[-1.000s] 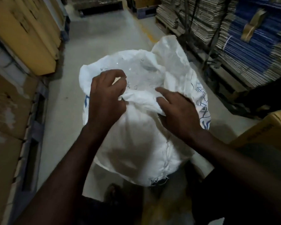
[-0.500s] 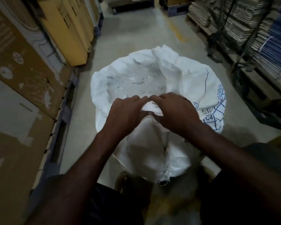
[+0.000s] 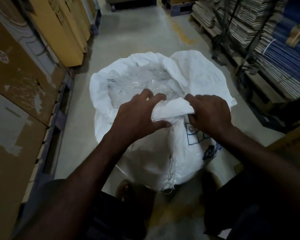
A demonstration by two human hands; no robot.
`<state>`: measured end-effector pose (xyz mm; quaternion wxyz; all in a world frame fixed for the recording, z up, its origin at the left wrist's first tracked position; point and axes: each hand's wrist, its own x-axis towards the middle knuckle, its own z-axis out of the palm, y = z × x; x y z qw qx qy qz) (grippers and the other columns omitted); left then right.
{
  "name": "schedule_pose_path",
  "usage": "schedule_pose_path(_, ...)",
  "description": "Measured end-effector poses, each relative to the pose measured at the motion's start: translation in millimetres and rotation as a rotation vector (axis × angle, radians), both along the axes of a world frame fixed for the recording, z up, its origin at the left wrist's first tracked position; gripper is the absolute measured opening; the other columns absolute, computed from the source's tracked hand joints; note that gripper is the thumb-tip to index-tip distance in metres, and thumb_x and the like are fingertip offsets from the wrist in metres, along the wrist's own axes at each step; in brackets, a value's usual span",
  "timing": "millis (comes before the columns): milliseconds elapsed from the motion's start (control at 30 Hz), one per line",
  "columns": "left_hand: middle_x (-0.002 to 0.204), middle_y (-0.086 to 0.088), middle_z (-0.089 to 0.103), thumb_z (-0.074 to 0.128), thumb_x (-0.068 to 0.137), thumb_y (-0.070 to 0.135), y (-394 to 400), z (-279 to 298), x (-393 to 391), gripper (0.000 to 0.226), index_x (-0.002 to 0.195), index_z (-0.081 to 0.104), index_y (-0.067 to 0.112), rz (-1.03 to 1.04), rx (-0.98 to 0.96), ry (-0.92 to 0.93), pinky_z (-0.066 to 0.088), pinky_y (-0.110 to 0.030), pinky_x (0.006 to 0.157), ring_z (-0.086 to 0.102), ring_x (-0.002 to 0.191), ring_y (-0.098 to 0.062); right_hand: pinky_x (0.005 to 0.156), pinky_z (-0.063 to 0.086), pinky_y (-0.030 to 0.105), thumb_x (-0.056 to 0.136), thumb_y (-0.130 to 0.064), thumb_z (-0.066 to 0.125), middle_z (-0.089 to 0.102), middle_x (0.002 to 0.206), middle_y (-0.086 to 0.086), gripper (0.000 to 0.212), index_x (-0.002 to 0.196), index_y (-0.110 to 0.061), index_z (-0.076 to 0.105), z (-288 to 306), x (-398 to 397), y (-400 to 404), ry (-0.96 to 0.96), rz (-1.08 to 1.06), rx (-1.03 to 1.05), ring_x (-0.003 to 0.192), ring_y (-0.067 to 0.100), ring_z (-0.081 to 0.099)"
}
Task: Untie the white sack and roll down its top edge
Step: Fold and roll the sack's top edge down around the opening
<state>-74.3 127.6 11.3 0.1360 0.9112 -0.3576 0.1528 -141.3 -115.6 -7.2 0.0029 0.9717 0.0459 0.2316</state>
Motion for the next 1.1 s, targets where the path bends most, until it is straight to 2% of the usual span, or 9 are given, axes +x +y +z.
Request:
schedule_pose_path(167, 0.109, 0.007, 0.071, 0.072, 0.080, 0.060, -18.8, 3.2, -3.6, 0.058, 0.127, 0.060, 0.030, -0.006, 0.028, -0.153, 0.048, -0.036, 0.064, 0.072, 0.093, -0.028, 0.054, 0.049, 0.038, 0.075, -0.023, 0.061, 0.064, 0.113, 0.002, 0.047, 0.122, -0.020, 0.060, 6.9, 5.0, -3.9, -0.140, 0.044, 0.076, 0.080, 0.032, 0.064)
schedule_pose_path(300, 0.096, 0.002, 0.067, 0.075, 0.087, 0.046, -22.8, -2.2, -2.2, 0.048, 0.126, 0.054, 0.027, 0.155, -0.006, -0.177, 0.050, -0.038, 0.052, 0.071, 0.077, -0.033, 0.084, 0.050, 0.046, 0.070, -0.018, 0.061, 0.066, 0.125, 0.010, 0.060, 0.129, -0.009, 0.058, 3.0, -2.0, 4.0, -0.172, 0.099, 0.071, 0.100, 0.037, 0.064)
schedule_pose_path(433, 0.149, 0.001, 0.060, 0.068, 0.098, 0.015, -16.7, -20.7, 5.6, 0.057, 0.151, 0.050, 0.025, 0.214, -0.065, -0.159, 0.061, -0.048, 0.070, 0.071, 0.112, -0.032, 0.120, 0.025, 0.068, 0.082, -0.039, 0.067, 0.056, 0.131, 0.006, 0.097, 0.164, -0.015, 0.022, -5.4, -12.7, 23.1, 0.170, 0.146, 0.084, 0.127, 0.030, 0.054)
schedule_pose_path(500, 0.153, -0.005, 0.060, 0.069, 0.098, 0.007, -14.8, -31.6, 7.0, 0.058, 0.153, 0.055, 0.017, 0.199, -0.089, -0.246, 0.064, -0.045, 0.075, 0.069, 0.121, -0.029, 0.121, 0.015, 0.074, 0.085, -0.066, 0.056, 0.053, 0.127, 0.001, 0.105, 0.168, -0.028, 0.006, 2.0, -12.0, 28.2, 0.233, 0.162, 0.138, 0.128, 0.024, 0.051)
schedule_pose_path(600, 0.121, -0.003, 0.072, 0.076, 0.092, 0.011, -18.4, -40.2, 5.2, 0.060, 0.150, 0.060, 0.018, 0.192, -0.054, -0.344, 0.059, -0.041, 0.058, 0.072, 0.091, -0.027, 0.122, 0.026, 0.064, 0.076, -0.086, 0.052, 0.053, 0.141, 0.006, 0.099, 0.158, -0.033, 0.035, 27.9, 6.9, 25.6, 0.289, 0.140, 0.220, 0.135, 0.024, 0.048)
schedule_pose_path(733, 0.089, -0.003, 0.067, 0.071, 0.097, 0.023, -20.4, -35.6, 3.6, 0.048, 0.145, 0.065, 0.016, 0.159, -0.027, -0.385, 0.056, -0.044, 0.058, 0.069, 0.074, -0.027, 0.093, 0.055, 0.043, 0.072, -0.061, 0.079, 0.070, 0.119, 0.003, 0.080, 0.138, -0.029, 0.048, 41.7, 31.6, 21.8, 0.601, 0.166, 0.397, 0.105, 0.027, 0.067)
schedule_pose_path(867, 0.104, -0.011, 0.064, 0.060, 0.095, 0.048, -14.4, -23.1, 3.5, 0.070, 0.154, 0.053, 0.011, -0.017, -0.044, -0.078, 0.057, -0.050, 0.075, 0.067, 0.086, -0.033, 0.081, 0.055, 0.043, 0.081, -0.024, 0.076, 0.074, 0.108, 0.004, 0.045, 0.124, -0.021, 0.061, 4.4, 22.1, 18.9, 0.403, 0.180, 0.254, 0.098, 0.033, 0.071)
schedule_pose_path(1000, 0.131, -0.004, 0.057, 0.079, 0.083, 0.067, -3.4, -14.9, 0.0, 0.098, 0.163, 0.040, 0.026, -0.175, 0.100, 0.323, 0.046, -0.042, 0.102, 0.057, 0.117, -0.025, 0.077, 0.046, 0.043, 0.064, -0.013, 0.071, 0.062, 0.091, -0.004, 0.060, 0.121, -0.029, 0.058, -18.3, 15.3, 12.2, 0.150, 0.224, 0.041, 0.083, 0.029, 0.063)
schedule_pose_path(1100, 0.126, 0.007, 0.071, 0.083, 0.084, 0.061, 1.1, -3.8, 0.5, 0.069, 0.140, 0.061, 0.028, -0.211, -0.032, 0.498, 0.050, -0.035, 0.096, 0.065, 0.116, -0.016, 0.083, 0.043, 0.043, 0.066, -0.008, 0.072, 0.056, 0.091, -0.003, 0.055, 0.116, -0.029, 0.060, -22.6, 16.4, 16.3, 0.023, 0.180, -0.041, 0.082, 0.027, 0.058)
